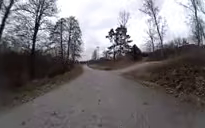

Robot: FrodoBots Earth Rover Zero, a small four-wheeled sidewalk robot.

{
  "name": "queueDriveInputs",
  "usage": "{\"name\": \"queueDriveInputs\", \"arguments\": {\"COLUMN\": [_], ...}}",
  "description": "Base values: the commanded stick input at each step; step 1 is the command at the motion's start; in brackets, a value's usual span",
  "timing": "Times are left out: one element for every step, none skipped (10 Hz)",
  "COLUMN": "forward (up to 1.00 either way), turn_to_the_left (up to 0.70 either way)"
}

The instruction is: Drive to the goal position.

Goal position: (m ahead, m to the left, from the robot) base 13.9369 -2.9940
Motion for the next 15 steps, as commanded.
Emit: {"name": "queueDriveInputs", "arguments": {"forward": [0.7, 0.7, 0.7, 0.7, 0.7, 0.7, 0.7, 0.7, 0.7, 0.7, 0.7, 0.7, 0.7, 0.7, 0.7], "turn_to_the_left": [0.0, 0.0, 0.0, 0.0, 0.0, 0.0, 0.0, 0.0, 0.0, 0.0, 0.0, 0.0, 0.0, 0.0, 0.0]}}
